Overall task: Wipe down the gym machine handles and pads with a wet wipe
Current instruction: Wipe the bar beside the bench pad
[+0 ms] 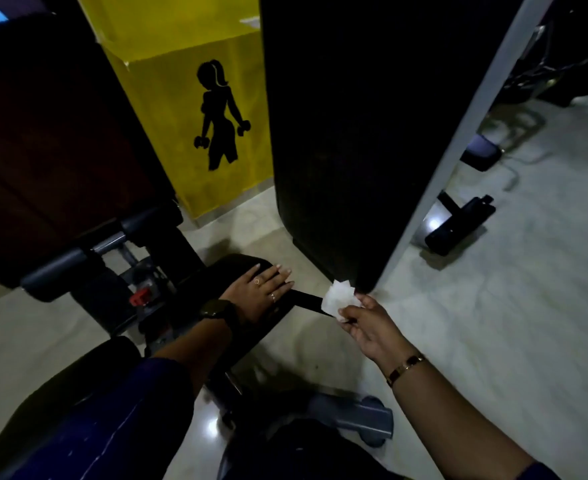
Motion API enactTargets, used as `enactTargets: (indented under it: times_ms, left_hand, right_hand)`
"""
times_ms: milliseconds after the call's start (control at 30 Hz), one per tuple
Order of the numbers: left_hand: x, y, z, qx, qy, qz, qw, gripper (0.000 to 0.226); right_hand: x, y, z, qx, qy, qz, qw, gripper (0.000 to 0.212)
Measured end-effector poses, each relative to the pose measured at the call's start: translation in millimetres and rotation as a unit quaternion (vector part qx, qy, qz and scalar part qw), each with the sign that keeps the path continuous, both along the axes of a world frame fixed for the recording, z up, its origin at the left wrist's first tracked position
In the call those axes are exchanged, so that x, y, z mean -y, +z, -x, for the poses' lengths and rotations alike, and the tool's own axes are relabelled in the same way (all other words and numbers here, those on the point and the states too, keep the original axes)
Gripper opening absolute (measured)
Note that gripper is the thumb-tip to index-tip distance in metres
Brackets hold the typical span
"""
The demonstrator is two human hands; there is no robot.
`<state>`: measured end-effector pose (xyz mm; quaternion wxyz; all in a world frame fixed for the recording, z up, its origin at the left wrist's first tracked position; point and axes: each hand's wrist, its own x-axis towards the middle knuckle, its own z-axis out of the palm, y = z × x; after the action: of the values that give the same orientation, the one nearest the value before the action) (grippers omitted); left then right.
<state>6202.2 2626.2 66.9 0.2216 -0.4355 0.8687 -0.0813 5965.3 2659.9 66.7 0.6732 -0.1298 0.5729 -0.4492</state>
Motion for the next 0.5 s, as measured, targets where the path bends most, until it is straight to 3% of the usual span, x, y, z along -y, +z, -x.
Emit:
enactTargets:
  times_ms: [167, 300, 367, 433, 500]
  left_hand:
    - [-4.6, -6.4, 5.4, -0.037, 0.030, 0.000, 0.999, 0.068]
    - [-2.4, -11.2, 3.6, -0.076, 0.025, 0.026, 0.996, 0.069]
    - [-3.2, -12.5, 2.3, -0.077, 0.022, 0.026, 0.996, 0.069]
    - [-3.7, -15.4, 1.5, -0.086, 0.020, 0.025, 0.996, 0.069]
    - [-2.2, -15.7, 1.1, -0.095, 0.017, 0.021, 0.995, 0.069]
  right_hand:
    - [0.1, -11.4, -16.0, -0.091, 0.009, 0.022, 0.996, 0.034]
    - [11.5, -14.8, -30.9, -0.299, 0.003, 0.113, 0.947, 0.021]
    - [18.8, -14.6, -42.5, -0.416, 0.017, 0.170, 0.893, 0.016]
    - [29.3, -25.2, -52.0, -0.564, 0.051, 0.219, 0.795, 0.017]
    - [37.2, -42.4, -58.7, -0.654, 0.120, 0.259, 0.701, 0.022]
